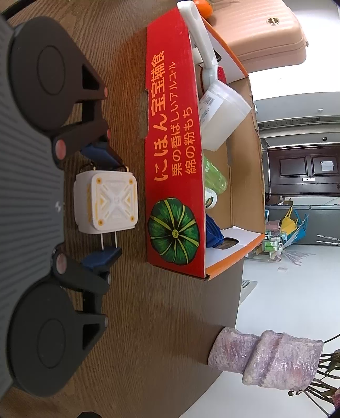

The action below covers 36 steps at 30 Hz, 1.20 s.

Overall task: Organize rigid objects
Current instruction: 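Move the left tool to the white plug and grasp it, then grasp the small white round cap with the right tool while the left tool holds the plug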

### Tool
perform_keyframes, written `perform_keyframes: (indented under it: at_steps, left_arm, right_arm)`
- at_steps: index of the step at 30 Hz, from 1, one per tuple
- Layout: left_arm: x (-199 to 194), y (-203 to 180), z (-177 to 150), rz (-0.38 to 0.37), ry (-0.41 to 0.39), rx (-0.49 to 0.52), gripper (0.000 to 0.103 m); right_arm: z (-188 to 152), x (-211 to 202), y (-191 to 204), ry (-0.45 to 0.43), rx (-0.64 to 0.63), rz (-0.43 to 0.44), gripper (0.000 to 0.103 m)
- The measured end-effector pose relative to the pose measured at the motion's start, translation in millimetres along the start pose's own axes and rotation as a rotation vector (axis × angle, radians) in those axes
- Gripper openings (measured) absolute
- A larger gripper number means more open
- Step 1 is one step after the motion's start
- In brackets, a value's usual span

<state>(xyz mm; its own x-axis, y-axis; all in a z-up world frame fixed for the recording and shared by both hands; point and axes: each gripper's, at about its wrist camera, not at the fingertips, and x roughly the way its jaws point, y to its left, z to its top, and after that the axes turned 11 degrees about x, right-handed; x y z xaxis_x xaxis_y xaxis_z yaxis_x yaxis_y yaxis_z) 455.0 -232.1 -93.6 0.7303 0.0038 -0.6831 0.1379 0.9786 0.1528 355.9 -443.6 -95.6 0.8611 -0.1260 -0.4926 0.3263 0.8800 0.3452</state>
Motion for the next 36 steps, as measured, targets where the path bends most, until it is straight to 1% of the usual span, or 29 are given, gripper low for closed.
perform_keyframes:
  at_steps: [7, 8, 9, 15, 22, 29, 36]
  left_arm:
    - [-10.1, 3.7, 0.4, 0.009, -0.038, 0.012, 0.068]
    - [-12.4, 5.4, 0.3, 0.005, -0.044, 0.009, 0.067]
    - [-14.6, 7.0, 0.3, -0.003, -0.048, 0.007, 0.061]
    - [-27.2, 17.5, -1.4, -0.02, -0.073, -0.001, 0.061]
    - [-50.2, 28.2, -6.7, -0.038, -0.128, -0.008, 0.061]
    - [-77.0, 50.8, -16.5, -0.045, -0.183, -0.021, 0.061]
    - [-99.5, 82.5, -30.4, -0.042, -0.214, -0.044, 0.061]
  right_arm:
    - [-1.1, 0.0, -0.5, -0.003, 0.003, 0.01, 0.103]
    - [-0.9, 0.6, -1.1, -0.003, 0.006, 0.009, 0.103]
    - [-0.7, 0.9, -1.9, -0.004, 0.009, 0.008, 0.103]
    - [-0.8, 1.2, -4.1, -0.02, 0.015, -0.006, 0.103]
    - [-0.9, 1.8, -4.7, -0.045, 0.018, -0.047, 0.103]
    - [-4.4, -3.9, 1.7, -0.082, 0.01, -0.071, 0.103]
    - [-16.6, -15.4, 23.3, -0.097, -0.019, -0.047, 0.103]
